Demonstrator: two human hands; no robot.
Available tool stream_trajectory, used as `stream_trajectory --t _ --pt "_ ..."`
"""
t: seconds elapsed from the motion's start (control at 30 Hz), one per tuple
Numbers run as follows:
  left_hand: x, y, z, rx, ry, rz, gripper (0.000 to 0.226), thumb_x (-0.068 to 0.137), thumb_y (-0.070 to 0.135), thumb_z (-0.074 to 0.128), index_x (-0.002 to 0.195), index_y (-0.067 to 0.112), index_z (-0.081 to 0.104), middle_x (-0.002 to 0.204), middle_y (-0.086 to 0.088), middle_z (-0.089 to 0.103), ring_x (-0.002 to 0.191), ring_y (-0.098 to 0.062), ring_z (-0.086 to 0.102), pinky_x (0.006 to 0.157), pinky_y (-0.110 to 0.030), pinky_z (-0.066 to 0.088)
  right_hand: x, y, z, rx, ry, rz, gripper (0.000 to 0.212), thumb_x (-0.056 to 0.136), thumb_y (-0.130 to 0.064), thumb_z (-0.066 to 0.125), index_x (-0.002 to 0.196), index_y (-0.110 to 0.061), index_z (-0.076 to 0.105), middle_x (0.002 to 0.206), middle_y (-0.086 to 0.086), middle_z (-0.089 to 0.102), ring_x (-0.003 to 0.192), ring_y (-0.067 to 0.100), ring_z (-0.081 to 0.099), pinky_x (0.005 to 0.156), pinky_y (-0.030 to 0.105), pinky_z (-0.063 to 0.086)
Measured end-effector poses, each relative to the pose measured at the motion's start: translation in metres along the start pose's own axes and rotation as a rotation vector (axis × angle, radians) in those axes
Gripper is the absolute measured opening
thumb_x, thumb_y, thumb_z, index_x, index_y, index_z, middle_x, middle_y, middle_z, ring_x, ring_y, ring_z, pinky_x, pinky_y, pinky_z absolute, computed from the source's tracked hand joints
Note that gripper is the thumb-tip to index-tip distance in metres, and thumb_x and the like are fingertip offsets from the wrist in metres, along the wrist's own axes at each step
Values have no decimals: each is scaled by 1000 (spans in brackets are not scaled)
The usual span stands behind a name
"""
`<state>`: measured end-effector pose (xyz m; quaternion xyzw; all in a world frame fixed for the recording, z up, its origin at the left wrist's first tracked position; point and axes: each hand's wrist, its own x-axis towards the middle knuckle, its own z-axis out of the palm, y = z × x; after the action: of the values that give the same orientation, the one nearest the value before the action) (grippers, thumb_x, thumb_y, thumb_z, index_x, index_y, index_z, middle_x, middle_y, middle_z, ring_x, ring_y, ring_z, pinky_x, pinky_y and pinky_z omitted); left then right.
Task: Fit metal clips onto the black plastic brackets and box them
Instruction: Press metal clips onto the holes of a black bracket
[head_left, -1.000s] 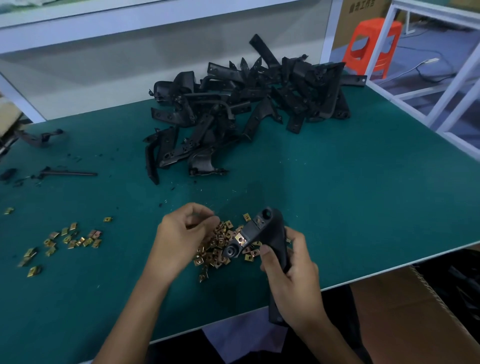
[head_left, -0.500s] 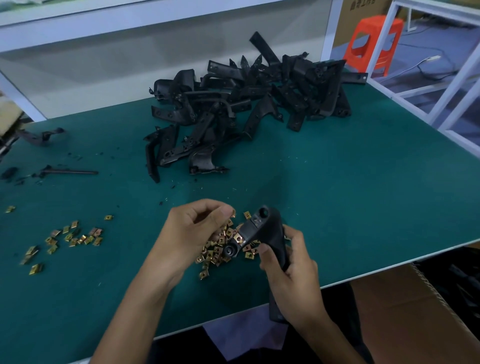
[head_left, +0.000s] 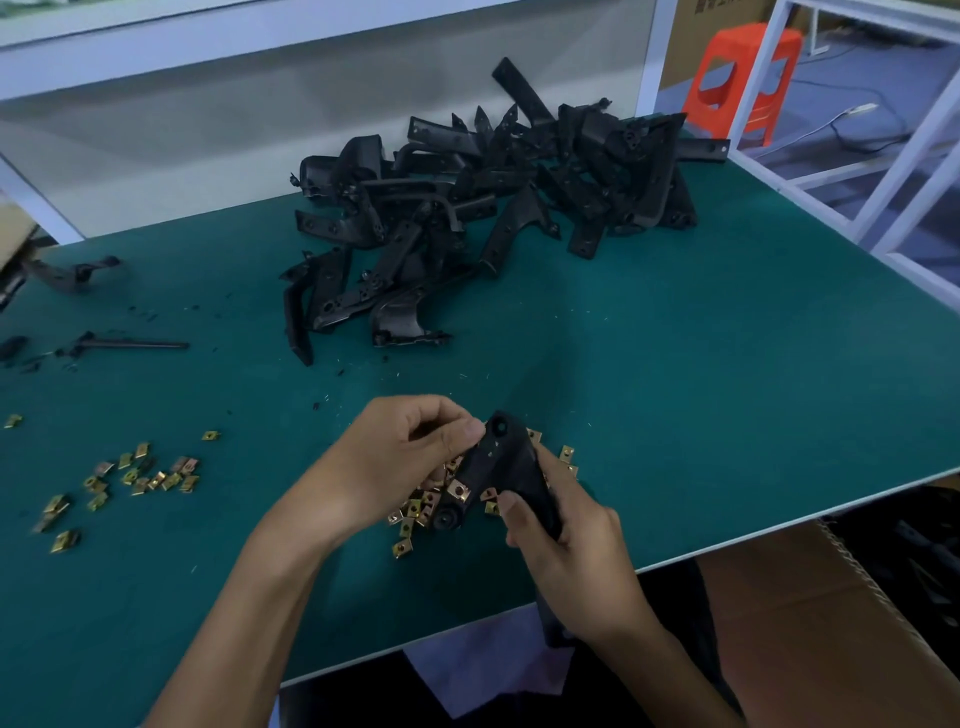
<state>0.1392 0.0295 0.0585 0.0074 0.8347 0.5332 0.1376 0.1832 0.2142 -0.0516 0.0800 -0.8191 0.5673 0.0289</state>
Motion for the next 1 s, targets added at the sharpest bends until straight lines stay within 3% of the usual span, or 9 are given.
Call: stream_trajectory --t 0.13,0.23,0.37,0.53,0.6,0.7,0.77,0.87,1.0 --pt "0 3 -11 76 -48 -24 18 89 36 70 81 21 73 51 6 55 45 -2 46 45 -11 37 1 1 -3 34 -79 29 51 94 -60 52 143 -48 47 71 -2 68 62 22 64 59 43 54" --pt "1 5 -17 101 -98 -40 23 83 45 70 75 23 74 55 5 54 50 -6 48 49 -14 40 3 0 -5 8 -143 57 61 93 -63 50 148 -38 44 69 8 65 62 32 61 59 49 53" --pt "4 5 -15 148 -175 -53 25 88 39 72 74 18 70 54 9 52 50 -5 46 49 -16 40 6 -5 -8 -18 -177 35 47 95 -52 52 141 -40 49 71 3 66 62 22 62 62 42 54" --pt "5 1 -11 111 -167 -42 28 90 38 71 70 19 69 52 11 44 46 -4 35 43 -14 29 5 -3 -4 -24 -160 38 46 97 -52 52 141 -39 48 70 4 66 61 25 63 60 45 53" --pt "5 -1 -9 97 -142 -19 35 88 48 66 71 18 69 52 12 45 46 -3 35 44 -12 28 5 -2 -2 -9 -121 37 51 95 -56 51 142 -38 48 74 -3 69 65 17 66 64 40 55" --pt "1 -5 -4 41 -39 -20 56 82 68 52 79 16 72 61 5 48 54 -7 42 48 -15 33 3 1 -2 63 -55 24 41 95 -54 54 135 -44 52 77 -14 71 71 6 69 64 21 53" --pt "-2 -8 -3 -3 33 -28 51 85 67 47 92 28 79 66 5 51 57 -7 46 51 -16 37 2 1 -4 144 -24 27 35 97 -47 57 132 -48 52 82 -15 72 75 4 70 62 11 47" --pt "-5 -15 0 -27 108 -17 41 91 57 48 92 32 80 67 4 52 60 -9 48 56 -21 40 1 -2 -4 255 -7 65 33 98 -42 60 129 -50 53 89 -15 72 80 6 71 66 10 48" --pt "-5 -28 6 -51 101 7 29 97 47 51 93 38 78 70 6 64 62 -12 56 63 -28 44 -13 -8 -8 354 15 135 40 94 -56 61 132 -52 51 101 -15 72 90 7 70 76 16 51"
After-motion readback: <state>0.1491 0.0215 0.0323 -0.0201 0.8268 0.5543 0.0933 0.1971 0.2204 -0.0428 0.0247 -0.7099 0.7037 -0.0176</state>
